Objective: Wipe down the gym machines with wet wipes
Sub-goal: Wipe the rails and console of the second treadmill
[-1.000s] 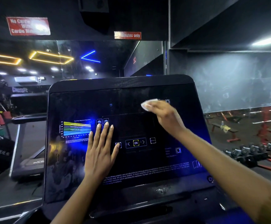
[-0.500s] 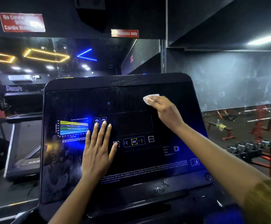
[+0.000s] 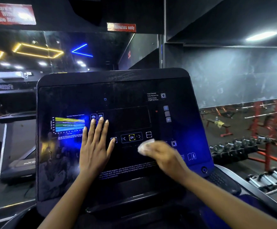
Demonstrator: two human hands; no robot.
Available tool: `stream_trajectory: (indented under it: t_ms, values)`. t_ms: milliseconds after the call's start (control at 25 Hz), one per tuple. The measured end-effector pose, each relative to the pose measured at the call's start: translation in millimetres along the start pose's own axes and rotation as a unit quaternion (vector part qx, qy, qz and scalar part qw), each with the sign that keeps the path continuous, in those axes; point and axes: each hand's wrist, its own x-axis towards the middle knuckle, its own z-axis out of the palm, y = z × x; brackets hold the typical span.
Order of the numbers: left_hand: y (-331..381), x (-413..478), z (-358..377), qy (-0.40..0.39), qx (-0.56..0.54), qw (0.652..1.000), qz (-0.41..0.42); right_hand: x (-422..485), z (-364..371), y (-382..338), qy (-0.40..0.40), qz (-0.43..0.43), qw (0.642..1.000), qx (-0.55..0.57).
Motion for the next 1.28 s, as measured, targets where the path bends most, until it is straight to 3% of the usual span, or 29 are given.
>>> stream_trajectory:
  t_ms: [160, 400, 600, 760, 840, 1040, 1280]
  values:
    - [0.4, -1.2, -0.2, 0.005, -0.001, 1.000, -0.001, 72.9, 1.2, 24.7, 0.058, 0.100, 0.990, -0.077]
    - [-0.9, -1.0, 0.2, 0.005, 0.000, 1.000, 0.003, -5.8, 33.8, -23.4, -0.024, -0.009, 0.998, -0.052]
    - [-1.1, -0.6, -1.3, 0.006, -0.013, 1.000, 0.007, -40.1, 15.6, -28.1, -0.117, -0.025, 0.993, -0.002]
    - [-3.0, -4.3, -3.1, 0.016, -0.038, 0.998, 0.044, 13.5, -1.7, 9.5, 0.039, 0.135, 0.989, -0.054]
    - [-0.9, -10.7, -3.2, 0.020, -0.051, 0.996, 0.077, 23.5, 1.6, 8.7, 0.064, 0.176, 0.979, -0.083]
    - [10.0, -40.1, 0.6, 0.016, -0.064, 0.989, 0.134, -50.6, 24.3, -46.4, -0.055, 0.095, 0.994, -0.013]
    - [11.0, -46.0, 1.8, 0.008, -0.039, 0.988, 0.150, -83.3, 15.0, -65.3, -0.123, 0.103, 0.987, 0.018]
